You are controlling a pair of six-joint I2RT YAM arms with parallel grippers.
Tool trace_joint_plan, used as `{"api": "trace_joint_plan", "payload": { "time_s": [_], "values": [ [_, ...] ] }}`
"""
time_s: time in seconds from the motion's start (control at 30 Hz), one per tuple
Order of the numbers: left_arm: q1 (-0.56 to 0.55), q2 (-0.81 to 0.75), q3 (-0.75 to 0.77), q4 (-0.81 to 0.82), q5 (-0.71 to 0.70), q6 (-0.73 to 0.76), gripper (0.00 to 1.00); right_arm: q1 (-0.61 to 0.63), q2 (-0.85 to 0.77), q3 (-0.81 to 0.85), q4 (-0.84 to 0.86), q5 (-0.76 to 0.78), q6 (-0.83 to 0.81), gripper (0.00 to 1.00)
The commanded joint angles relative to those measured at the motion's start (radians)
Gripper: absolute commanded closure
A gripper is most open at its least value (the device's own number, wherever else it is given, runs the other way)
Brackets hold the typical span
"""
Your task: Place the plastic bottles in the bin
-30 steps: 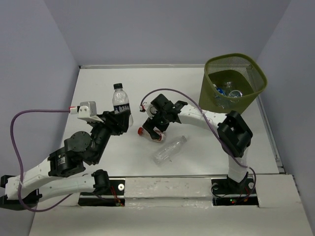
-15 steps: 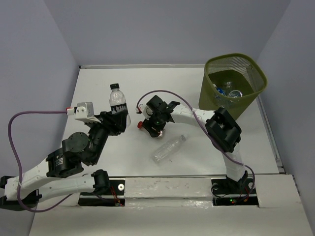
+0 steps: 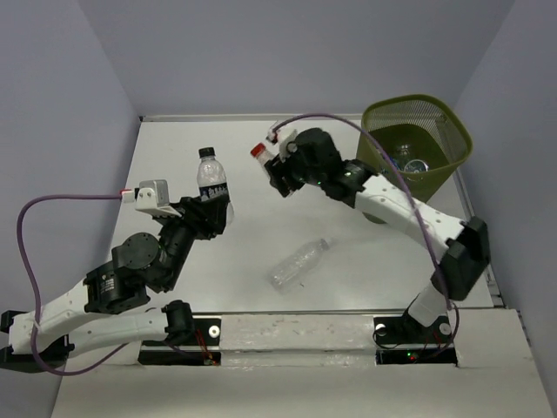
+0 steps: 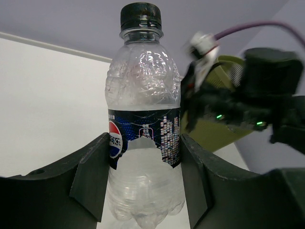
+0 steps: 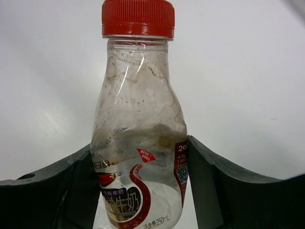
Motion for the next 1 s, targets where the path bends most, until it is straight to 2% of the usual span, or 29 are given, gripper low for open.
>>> {"api": "trace_joint_plan", "payload": {
  "time_s": [0.0, 0.17, 0.3, 0.33, 0.37, 0.43, 0.47, 0.5, 0.57, 0.77, 0.87, 0.93, 0.97],
  "values": [
    [0.003, 0.036, 0.016, 0.1, 0.027, 0.002, 0.76, -0.096, -0.267, 0.017, 0.131, 0.165, 0.07, 0.92],
    [0.005, 0.115, 0.037, 0.153, 0.095, 0.017, 0.76, -0.345, -0.454, 0.013, 0.125, 0.239, 0.131, 0.95],
    [0.005, 0.175, 0.057, 0.207, 0.13, 0.033, 0.76, -0.514, -0.505, -0.035, 0.102, 0.297, 0.206, 0.95],
    [0.005, 0.206, 0.077, 0.216, 0.147, 0.042, 0.76, -0.578, -0.511, -0.065, 0.102, 0.278, 0.249, 0.94],
    [0.005, 0.224, 0.088, 0.25, 0.158, 0.048, 0.76, -0.606, -0.522, -0.082, 0.102, 0.259, 0.294, 0.89],
    [0.005, 0.261, 0.112, 0.272, 0.179, 0.065, 0.76, -0.653, -0.531, -0.109, 0.099, 0.244, 0.335, 0.69],
    [0.006, 0.304, 0.141, 0.281, 0.182, 0.072, 0.76, -0.67, -0.532, -0.127, 0.099, 0.232, 0.349, 0.53],
    [0.005, 0.351, 0.157, 0.299, 0.191, 0.091, 0.76, -0.683, -0.535, -0.127, 0.094, 0.224, 0.37, 0.21],
    [0.011, 0.4, 0.207, 0.316, 0.208, 0.105, 0.76, -0.683, -0.546, -0.116, 0.071, 0.216, 0.383, 0.02],
    [0.09, 0.588, 0.314, 0.404, 0.366, 0.112, 0.77, -0.683, -0.64, -0.113, 0.033, 0.162, 0.414, 0.0],
    [0.14, 0.687, 0.432, 0.424, 0.435, 0.114, 0.77, -0.683, -0.77, -0.174, 0.033, 0.127, 0.44, 0.02],
    [0.164, 0.739, 0.491, 0.422, 0.478, 0.122, 0.77, -0.683, -0.84, -0.245, 0.045, 0.091, 0.464, 0.14],
    [0.17, 0.791, 0.552, 0.422, 0.492, 0.134, 0.77, -0.683, -0.914, -0.271, 0.05, 0.078, 0.479, 0.27]
  ]
}}
